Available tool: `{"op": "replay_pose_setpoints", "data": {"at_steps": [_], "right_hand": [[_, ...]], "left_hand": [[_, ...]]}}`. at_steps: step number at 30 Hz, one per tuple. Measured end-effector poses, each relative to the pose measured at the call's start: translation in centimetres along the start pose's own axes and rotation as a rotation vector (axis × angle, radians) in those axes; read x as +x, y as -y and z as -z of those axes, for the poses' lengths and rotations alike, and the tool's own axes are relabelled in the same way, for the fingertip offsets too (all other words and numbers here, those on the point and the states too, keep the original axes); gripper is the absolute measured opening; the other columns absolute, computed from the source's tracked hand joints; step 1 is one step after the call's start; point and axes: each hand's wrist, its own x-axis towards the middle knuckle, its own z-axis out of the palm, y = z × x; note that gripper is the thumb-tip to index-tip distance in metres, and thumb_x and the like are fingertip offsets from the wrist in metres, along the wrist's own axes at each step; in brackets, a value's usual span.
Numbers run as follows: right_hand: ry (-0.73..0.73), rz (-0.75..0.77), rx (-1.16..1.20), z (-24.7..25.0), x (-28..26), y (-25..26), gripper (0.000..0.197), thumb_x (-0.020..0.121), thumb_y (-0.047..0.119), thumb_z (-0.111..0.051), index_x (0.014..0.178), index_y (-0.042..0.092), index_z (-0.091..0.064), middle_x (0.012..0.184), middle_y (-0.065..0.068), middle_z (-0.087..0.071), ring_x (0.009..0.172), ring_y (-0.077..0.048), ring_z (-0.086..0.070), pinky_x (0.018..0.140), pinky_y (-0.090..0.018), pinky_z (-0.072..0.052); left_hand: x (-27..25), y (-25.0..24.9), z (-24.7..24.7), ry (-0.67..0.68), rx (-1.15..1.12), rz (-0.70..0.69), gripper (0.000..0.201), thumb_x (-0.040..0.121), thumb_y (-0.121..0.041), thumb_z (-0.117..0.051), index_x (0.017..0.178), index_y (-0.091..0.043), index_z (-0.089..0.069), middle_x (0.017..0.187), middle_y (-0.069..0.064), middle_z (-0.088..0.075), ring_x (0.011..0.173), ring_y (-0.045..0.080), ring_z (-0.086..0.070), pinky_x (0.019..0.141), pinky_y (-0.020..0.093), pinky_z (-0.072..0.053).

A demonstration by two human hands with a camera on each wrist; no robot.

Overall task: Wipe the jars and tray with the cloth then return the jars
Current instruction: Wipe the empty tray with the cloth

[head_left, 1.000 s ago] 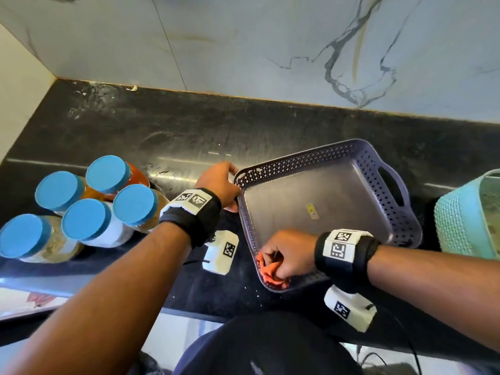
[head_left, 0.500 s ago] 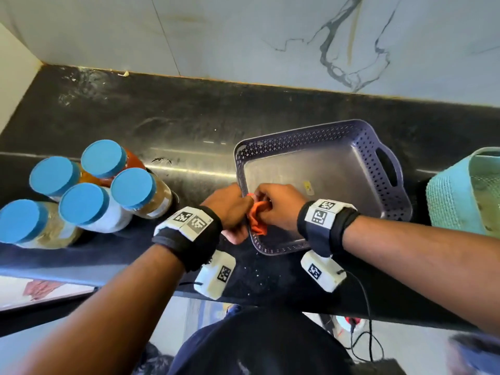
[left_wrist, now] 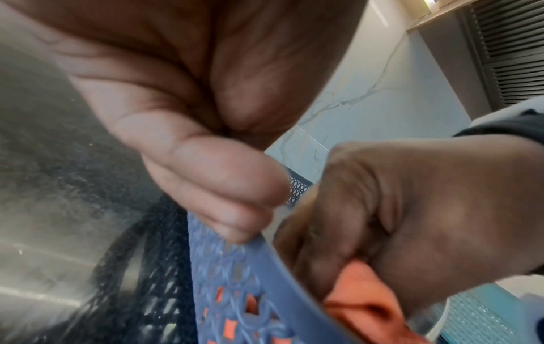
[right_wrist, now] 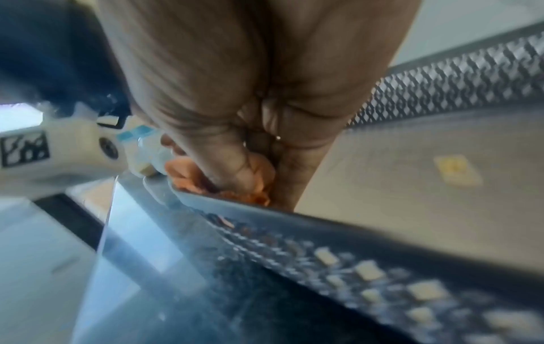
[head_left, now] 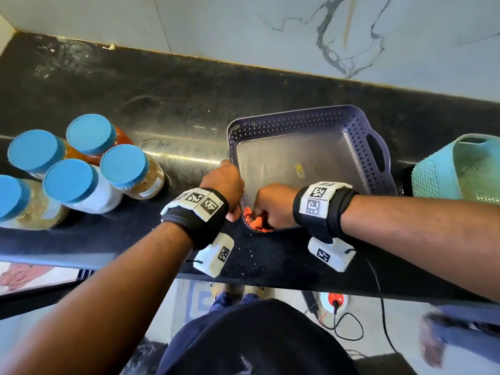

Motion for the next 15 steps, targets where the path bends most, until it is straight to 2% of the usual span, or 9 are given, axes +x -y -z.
{"op": "replay_pose_setpoints", "data": {"at_steps": [2, 3, 6, 8, 9, 11, 13, 15], "right_hand": [[0.032, 0.094, -0.154, 0.3, -0.7, -0.4, 0.029, 0.085, -0.001, -0.053, 0.098, 0.012, -0.077, 0.09, -0.004, -0.074, 0.084, -0.026, -0.062, 0.076, -0.029, -0.05], [0.058, 0.118, -0.222, 0.5, -1.2, -0.9, 0.029, 0.084, -0.002, -0.052, 0.099, 0.01, -0.075, 0.094, -0.007, -0.074, 0.088, -0.028, -0.063, 0.075, -0.029, -0.05], [0.176, 0.084, -0.377, 1.0, -2.6, -3.3, 0.016, 0.081, -0.002, -0.053, 0.082, 0.006, -0.066, 0.092, -0.016, -0.069, 0.087, -0.035, -0.061, 0.066, -0.031, -0.04], [0.207, 0.03, -0.4, 1.4, -3.6, -5.3, 0.02, 0.083, 0.001, -0.054, 0.091, 0.009, -0.071, 0.098, -0.015, -0.07, 0.095, -0.036, -0.063, 0.073, -0.034, -0.046], [0.199, -0.007, -0.403, 1.5, -4.3, -5.8, 0.025, 0.085, 0.003, -0.054, 0.099, 0.011, -0.073, 0.102, -0.013, -0.07, 0.1, -0.035, -0.064, 0.076, -0.033, -0.047], [0.168, -0.074, -0.343, 1.4, -5.2, -5.9, 0.027, 0.088, 0.005, -0.054, 0.104, 0.013, -0.073, 0.105, -0.01, -0.071, 0.101, -0.031, -0.064, 0.073, -0.03, -0.045], [0.124, -0.092, -0.225, 1.1, -4.9, -4.4, 0.023, 0.088, 0.006, -0.055, 0.099, 0.013, -0.073, 0.1, -0.008, -0.072, 0.091, -0.028, -0.062, 0.069, -0.026, -0.038], [0.088, -0.048, -0.056, 0.4, -3.2, -2.2, 0.021, 0.087, 0.01, -0.056, 0.097, 0.014, -0.074, 0.098, -0.008, -0.071, 0.086, -0.027, -0.058, 0.07, -0.027, -0.039]], "left_hand": [[-0.1, -0.1, 0.3, 0.015, 0.04, -0.009, 0.032, 0.093, -0.002, -0.059, 0.12, 0.005, -0.044, 0.119, 0.03, -0.066, 0.114, 0.047, -0.063, 0.087, 0.044, -0.049], [-0.3, -0.1, 0.3, 0.037, 0.05, -0.008, 0.034, 0.089, 0.002, -0.061, 0.118, 0.005, -0.045, 0.115, 0.028, -0.068, 0.112, 0.046, -0.065, 0.087, 0.043, -0.052], [-0.5, 0.1, 0.6, 0.068, 0.107, -0.019, 0.04, 0.076, 0.008, -0.07, 0.104, 0.003, -0.042, 0.105, 0.024, -0.071, 0.104, 0.042, -0.069, 0.087, 0.047, -0.058], [-0.5, 0.2, 0.6, 0.07, 0.107, -0.042, 0.04, 0.075, 0.008, -0.07, 0.099, 0.0, -0.039, 0.102, 0.023, -0.071, 0.099, 0.041, -0.07, 0.081, 0.044, -0.059], [-0.5, 0.2, 0.6, 0.074, 0.104, -0.05, 0.037, 0.076, 0.008, -0.068, 0.099, 0.0, -0.04, 0.102, 0.022, -0.071, 0.096, 0.039, -0.07, 0.079, 0.043, -0.059], [-0.5, 0.2, 0.5, 0.071, 0.104, -0.062, 0.039, 0.073, 0.007, -0.068, 0.1, 0.001, -0.041, 0.106, 0.023, -0.069, 0.092, 0.038, -0.068, 0.074, 0.039, -0.055], [-0.5, 0.1, 0.4, 0.028, 0.059, -0.039, 0.041, 0.075, 0.006, -0.068, 0.107, 0.004, -0.042, 0.11, 0.026, -0.068, 0.101, 0.043, -0.068, 0.074, 0.039, -0.05], [-0.5, -0.2, 0.2, -0.006, 0.026, -0.033, 0.035, 0.086, 0.0, -0.062, 0.116, 0.005, -0.044, 0.116, 0.028, -0.066, 0.111, 0.048, -0.064, 0.079, 0.042, -0.047]]}}
